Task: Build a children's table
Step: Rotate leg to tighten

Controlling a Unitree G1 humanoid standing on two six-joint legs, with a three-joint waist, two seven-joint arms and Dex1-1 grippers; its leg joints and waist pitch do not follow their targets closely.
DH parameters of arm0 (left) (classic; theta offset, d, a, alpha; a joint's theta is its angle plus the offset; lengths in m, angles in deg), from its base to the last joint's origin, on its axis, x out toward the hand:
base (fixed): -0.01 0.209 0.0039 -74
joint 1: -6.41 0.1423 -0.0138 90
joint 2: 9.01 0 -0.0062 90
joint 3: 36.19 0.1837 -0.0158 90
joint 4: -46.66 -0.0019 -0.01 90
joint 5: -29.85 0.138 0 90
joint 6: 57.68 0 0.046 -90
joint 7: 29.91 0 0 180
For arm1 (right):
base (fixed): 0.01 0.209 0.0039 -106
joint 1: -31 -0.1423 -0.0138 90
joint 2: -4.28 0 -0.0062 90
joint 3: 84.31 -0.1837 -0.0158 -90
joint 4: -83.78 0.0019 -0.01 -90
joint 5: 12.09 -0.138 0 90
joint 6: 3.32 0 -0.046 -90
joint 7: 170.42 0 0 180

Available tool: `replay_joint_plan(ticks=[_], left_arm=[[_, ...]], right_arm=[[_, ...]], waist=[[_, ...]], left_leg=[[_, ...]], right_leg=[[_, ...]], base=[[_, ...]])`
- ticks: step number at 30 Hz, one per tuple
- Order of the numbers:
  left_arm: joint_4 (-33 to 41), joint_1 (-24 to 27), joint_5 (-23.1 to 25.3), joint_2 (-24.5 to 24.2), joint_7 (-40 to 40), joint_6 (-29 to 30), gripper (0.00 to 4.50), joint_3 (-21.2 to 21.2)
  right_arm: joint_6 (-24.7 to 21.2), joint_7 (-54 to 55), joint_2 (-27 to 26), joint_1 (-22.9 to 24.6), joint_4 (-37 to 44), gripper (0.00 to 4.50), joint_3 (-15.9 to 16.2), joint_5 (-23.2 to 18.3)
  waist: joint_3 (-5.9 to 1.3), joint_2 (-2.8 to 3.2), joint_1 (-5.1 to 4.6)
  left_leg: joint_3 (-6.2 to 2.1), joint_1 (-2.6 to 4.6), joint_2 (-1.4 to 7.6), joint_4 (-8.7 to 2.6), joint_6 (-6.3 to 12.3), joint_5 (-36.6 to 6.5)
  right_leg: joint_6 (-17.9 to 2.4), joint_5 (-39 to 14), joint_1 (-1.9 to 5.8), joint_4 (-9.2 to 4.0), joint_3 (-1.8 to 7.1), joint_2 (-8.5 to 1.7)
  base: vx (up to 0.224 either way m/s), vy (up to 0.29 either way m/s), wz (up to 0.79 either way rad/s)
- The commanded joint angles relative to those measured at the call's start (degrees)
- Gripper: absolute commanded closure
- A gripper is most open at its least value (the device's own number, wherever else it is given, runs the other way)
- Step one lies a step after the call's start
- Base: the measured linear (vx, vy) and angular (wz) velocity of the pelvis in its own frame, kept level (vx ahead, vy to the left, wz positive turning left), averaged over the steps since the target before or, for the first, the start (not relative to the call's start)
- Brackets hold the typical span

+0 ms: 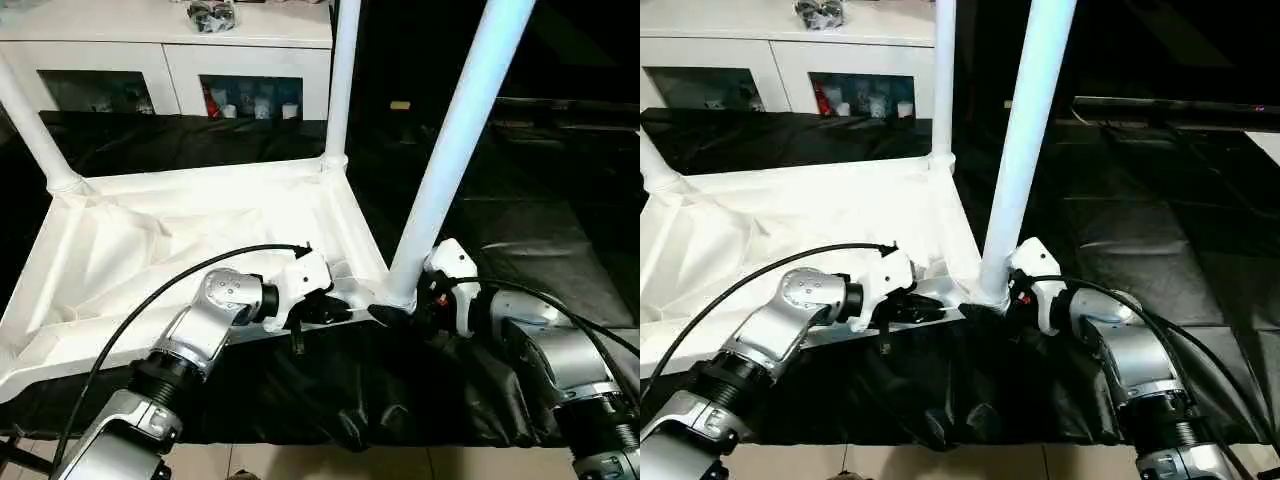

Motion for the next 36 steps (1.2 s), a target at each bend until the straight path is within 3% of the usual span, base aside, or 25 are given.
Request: replay_joint_plan(ticks=[1, 14, 17, 19, 20, 27, 28, 30, 32, 34, 36], left_arm=[[-0.53, -0.20, 0.79, -1.01, -0.14, 0.54, 3.69, 0.07], [-1.45, -0.17, -1.37, -1.60, 3.60, 1.02, 3.69, 0.29], [-1.89, -0.41, -1.44, -1.44, 4.33, 1.09, 4.03, 0.70], [-2.91, -0.93, -1.27, -1.16, 4.42, 1.09, 4.15, 0.93], [-3.20, -1.07, -1.24, -1.09, 4.50, 1.06, 4.41, 0.98], [-4.17, -1.31, -0.67, -1.26, 4.53, 0.53, 4.49, 1.52], [-4.26, -1.29, -0.56, -1.32, 4.55, 0.38, 4.50, 1.60], [-3.97, -0.89, -0.17, -1.55, 5.03, 0.32, 4.50, 1.99], [-3.80, -0.55, -0.01, -1.61, 5.18, 0.18, 4.50, 2.15], [-3.89, -0.46, 0.05, -1.52, 5.00, 0.03, 4.50, 2.18], [-3.91, -0.45, 0.03, -1.49, 4.96, 0.00, 4.50, 2.20]], right_arm=[[0.60, -1.30, 0.91, -0.74, 0.43, 0.00, 0.71, -0.37], [2.20, -2.21, 1.15, -1.64, -1.70, 0.00, 1.46, 0.59], [2.31, -1.85, 1.12, -1.68, -1.80, 0.00, 1.37, 0.64], [2.54, -1.47, 1.07, -1.75, -1.97, 0.00, 1.38, 0.92], [2.70, -1.38, 1.05, -1.81, -2.11, 0.00, 1.42, 1.05], [4.04, 0.43, 0.68, -3.20, -4.77, 0.00, 1.88, 2.68], [4.06, 0.78, 0.47, -3.49, -5.21, 0.29, 1.76, 2.70], [4.17, 0.92, 0.20, -4.12, -5.99, 0.29, 1.90, 2.85], [4.32, 0.89, -0.03, -4.58, -6.55, 0.66, 2.23, 3.08], [4.51, 0.69, -0.22, -4.88, -7.10, 0.71, 2.36, 3.17], [4.57, 0.64, -0.32, -4.97, -7.31, 0.93, 2.35, 3.22]], waist=[[-3.70, -1.14, 0.13], [-3.69, -0.94, -0.11], [-3.77, -0.95, -0.04], [-3.78, -0.56, -0.04], [-3.81, -0.74, 0.00], [-3.68, -0.81, 0.04], [-3.69, -0.78, 0.09], [-3.71, -1.05, 0.06], [-3.66, -0.95, 0.05], [-3.62, -1.19, 0.00], [-3.54, -1.05, 0.01]], left_leg=[[-1.00, 0.91, 2.27, -3.81, 1.73, -13.87], [-0.97, 0.90, 2.17, -3.68, 1.77, -13.34], [-0.94, 0.92, 2.16, -3.61, 1.99, -12.84], [-0.93, 0.89, 2.12, -3.57, 2.07, -12.44], [-0.92, 0.92, 2.14, -3.56, 2.03, -12.59], [-0.96, 1.01, 2.08, -3.63, 1.26, -14.21], [-0.95, 1.07, 2.10, -3.62, 1.21, -14.35], [-0.97, 0.98, 2.10, -3.60, 1.30, -14.16], [-1.00, 0.97, 2.09, -3.60, 1.25, -14.52], [-0.96, 0.95, 2.08, -3.58, 1.19, -14.71], [-1.01, 0.99, 2.11, -3.64, 1.11, -15.25]], right_leg=[[-11.60, -15.19, 2.33, -3.33, 1.78, -3.04], [-12.08, -15.13, 2.28, -3.18, 1.78, -2.99], [-12.43, -13.78, 2.37, -3.06, 1.79, -2.95], [-12.76, -12.47, 2.37, -2.96, 1.77, -2.83], [-12.93, -12.23, 2.44, -2.94, 1.75, -2.87], [-12.58, -15.12, 2.38, -3.20, 1.76, -2.95], [-12.52, -15.36, 2.35, -3.23, 1.78, -2.98], [-12.35, -15.32, 2.40, -3.13, 1.78, -2.97], [-12.12, -16.45, 2.34, -3.23, 1.79, -3.03], [-11.83, -17.17, 2.31, -3.31, 1.81, -2.98], [-11.47, -18.42, 2.21, -3.42, 1.84, -3.03]], base=[[0.000, 0.000, 0.00], [0.000, 0.000, 0.00], [0.000, 0.000, 0.00], [0.000, 0.000, 0.00], [0.000, 0.000, 0.00], [0.000, 0.000, 0.00], [0.000, 0.000, 0.00], [0.000, 0.000, 0.00], [0.000, 0.000, 0.00], [0.000, 0.000, 0.00], [0.000, 0.000, 0.00]])
